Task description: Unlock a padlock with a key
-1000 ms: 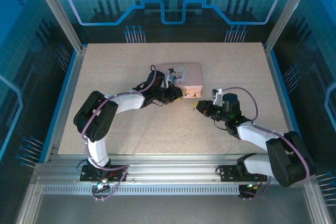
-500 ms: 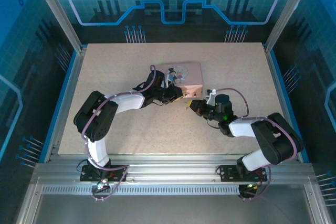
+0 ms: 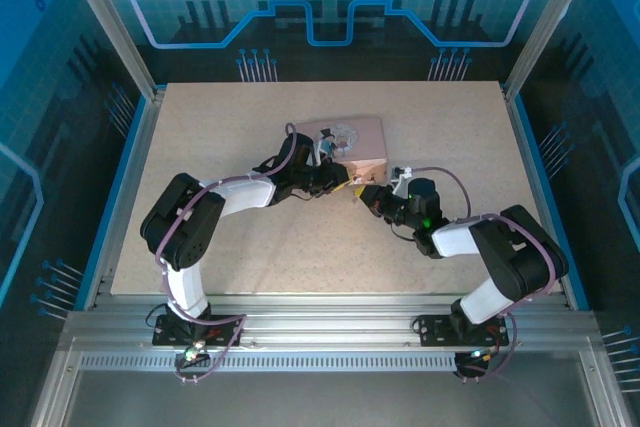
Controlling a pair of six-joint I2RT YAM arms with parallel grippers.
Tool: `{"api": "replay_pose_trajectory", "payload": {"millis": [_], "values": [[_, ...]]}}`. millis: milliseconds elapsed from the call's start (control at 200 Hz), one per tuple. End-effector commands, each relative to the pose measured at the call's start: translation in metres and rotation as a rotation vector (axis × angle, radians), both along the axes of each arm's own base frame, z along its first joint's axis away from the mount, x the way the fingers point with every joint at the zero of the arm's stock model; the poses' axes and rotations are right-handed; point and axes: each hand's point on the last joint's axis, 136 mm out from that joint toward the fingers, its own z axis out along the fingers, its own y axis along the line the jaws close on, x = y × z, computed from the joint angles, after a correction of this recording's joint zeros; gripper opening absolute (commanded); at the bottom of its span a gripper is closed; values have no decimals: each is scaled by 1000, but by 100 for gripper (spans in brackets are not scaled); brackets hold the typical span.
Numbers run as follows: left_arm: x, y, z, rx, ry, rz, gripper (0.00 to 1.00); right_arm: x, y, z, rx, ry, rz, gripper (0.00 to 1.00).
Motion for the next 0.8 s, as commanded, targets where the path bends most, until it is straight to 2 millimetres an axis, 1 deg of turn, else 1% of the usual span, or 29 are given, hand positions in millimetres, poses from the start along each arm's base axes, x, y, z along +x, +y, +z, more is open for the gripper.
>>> {"api": "replay_pose_trajectory", "payload": {"millis": [0,295,560,796], "values": [[-8,-10,3,-57,38,-36,16,6,6,15,33,-50,-1,0],[-7,-11,2,-65,39,-35,16,9,6,14,38,-45,-14,0],[-8,-11,1,-71,43,-39,16,13,8,17,51,-54,-14,0],[-9,-11,0,-71,45,-38,16,12,7,20,56,-63,-21,0]]}}
